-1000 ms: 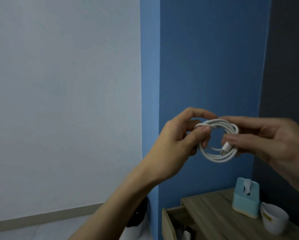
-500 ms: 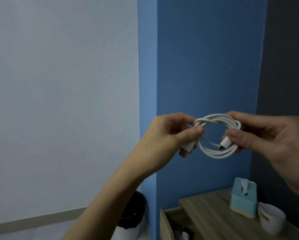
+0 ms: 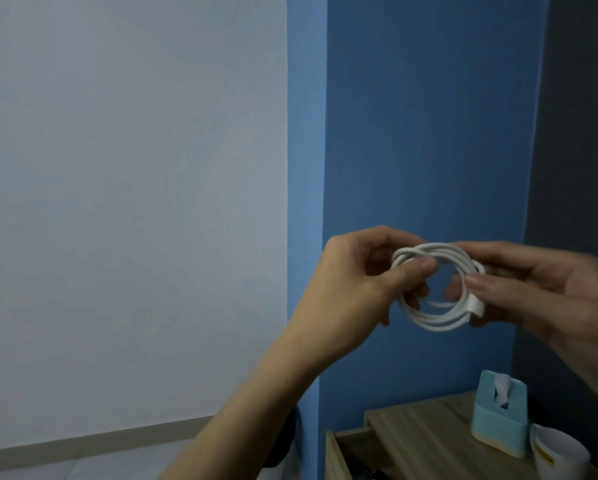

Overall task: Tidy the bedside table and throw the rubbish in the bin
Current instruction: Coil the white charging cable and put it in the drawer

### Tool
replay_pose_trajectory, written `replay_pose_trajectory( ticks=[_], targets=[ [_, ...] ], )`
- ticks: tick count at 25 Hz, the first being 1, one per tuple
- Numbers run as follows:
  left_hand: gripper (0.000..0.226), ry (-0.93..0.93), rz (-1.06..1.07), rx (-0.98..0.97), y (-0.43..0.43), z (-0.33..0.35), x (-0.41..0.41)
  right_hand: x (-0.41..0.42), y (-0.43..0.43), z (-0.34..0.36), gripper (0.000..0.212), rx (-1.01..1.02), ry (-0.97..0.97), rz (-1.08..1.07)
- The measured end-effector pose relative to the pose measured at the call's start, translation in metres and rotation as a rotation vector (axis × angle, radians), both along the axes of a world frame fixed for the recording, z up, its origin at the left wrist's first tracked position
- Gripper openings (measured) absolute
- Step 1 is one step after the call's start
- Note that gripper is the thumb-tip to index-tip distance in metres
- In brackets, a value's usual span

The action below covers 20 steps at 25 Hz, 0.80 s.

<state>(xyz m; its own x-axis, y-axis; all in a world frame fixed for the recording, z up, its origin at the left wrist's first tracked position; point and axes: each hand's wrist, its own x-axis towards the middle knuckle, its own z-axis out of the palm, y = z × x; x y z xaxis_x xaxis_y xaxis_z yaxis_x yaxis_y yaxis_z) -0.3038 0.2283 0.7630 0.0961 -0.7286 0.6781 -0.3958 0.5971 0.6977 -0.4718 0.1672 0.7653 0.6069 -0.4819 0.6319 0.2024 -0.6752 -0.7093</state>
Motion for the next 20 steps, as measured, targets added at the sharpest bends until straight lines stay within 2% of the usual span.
replay_pose_trajectory(
  ticks=[4,8,12,15,20],
  targets=[
    [0.004,0.019,0.089,-0.163,-0.004,-0.005,-0.001,0.000,0.000,0.001,0.061,-0.017,0.011,-0.063],
    [0.009,0.049,0.121,-0.235,-0.009,-0.012,-0.004,0.000,0.004,0.002,0.056,-0.108,0.035,-0.185],
    [0.015,0.107,0.026,-0.191,-0.010,-0.013,-0.005,-0.002,0.002,0.003,0.060,-0.122,0.031,-0.245],
    [0.016,0.101,-0.091,-0.100,-0.010,-0.014,-0.006,-0.002,-0.002,0.000,0.052,-0.160,-0.029,-0.307],
    [0.014,0.132,-0.013,-0.155,-0.018,-0.020,-0.006,0.001,-0.001,-0.010,0.043,-0.185,-0.133,-0.359]
  ],
)
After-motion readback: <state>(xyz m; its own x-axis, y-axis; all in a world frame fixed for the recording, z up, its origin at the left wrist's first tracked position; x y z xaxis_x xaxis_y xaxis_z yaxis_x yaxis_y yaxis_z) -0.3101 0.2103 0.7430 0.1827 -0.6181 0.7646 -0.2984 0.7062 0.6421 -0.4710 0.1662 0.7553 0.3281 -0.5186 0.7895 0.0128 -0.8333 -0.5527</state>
